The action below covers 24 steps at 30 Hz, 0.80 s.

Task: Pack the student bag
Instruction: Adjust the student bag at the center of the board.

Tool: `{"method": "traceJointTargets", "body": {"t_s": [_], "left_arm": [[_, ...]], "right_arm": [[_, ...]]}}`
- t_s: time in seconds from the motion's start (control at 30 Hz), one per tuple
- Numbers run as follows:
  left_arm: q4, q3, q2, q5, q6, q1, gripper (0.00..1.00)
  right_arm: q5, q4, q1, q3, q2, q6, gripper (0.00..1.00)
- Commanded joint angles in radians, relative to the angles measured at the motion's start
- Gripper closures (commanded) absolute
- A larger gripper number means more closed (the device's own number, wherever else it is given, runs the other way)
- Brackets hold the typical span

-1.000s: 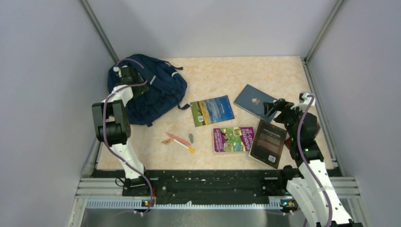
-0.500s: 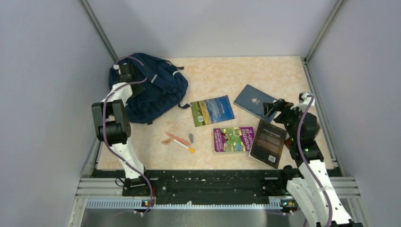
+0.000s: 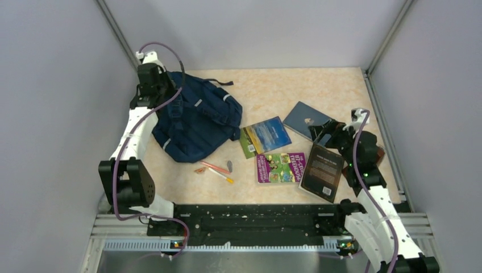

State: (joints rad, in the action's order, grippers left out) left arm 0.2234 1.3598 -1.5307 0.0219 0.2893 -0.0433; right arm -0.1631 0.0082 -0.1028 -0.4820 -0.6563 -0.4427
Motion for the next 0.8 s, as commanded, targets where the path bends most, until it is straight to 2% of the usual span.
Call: {"method": "traceJointTargets", "body": {"t_s": [0.0,0.13,0.27,0.5,0.77], "left_arm": [[-0.111,0.059,0.048,-0.085,-0.108,0.091,1.00],[-0.166,0.126,0.042,0.006,-0.163,0.161,1.00],[-0.144,0.305,-0.028,0.028,-0.133,0.164,1.00],[-0.128,0.624,-0.183,-0.048,-0.123,0.193,1.00],[-0.228,0.815,-0.263,-0.136,-0.234,0.337,1.00]], "right_arm": [[-0.161,0.105,-0.006,-0.008,-0.048,-0.024,0.04],[-0.255,0.155,-0.005,-0.014,-0.097,-0.044,0.04],[-0.270,0.125,-0.006,-0.032,-0.105,-0.034,0.05],[-0.268,0.066,-0.005,-0.059,-0.061,0.001,0.05],[-0.304,0.065,-0.006,-0.059,-0.051,0.008,0.05]]}}
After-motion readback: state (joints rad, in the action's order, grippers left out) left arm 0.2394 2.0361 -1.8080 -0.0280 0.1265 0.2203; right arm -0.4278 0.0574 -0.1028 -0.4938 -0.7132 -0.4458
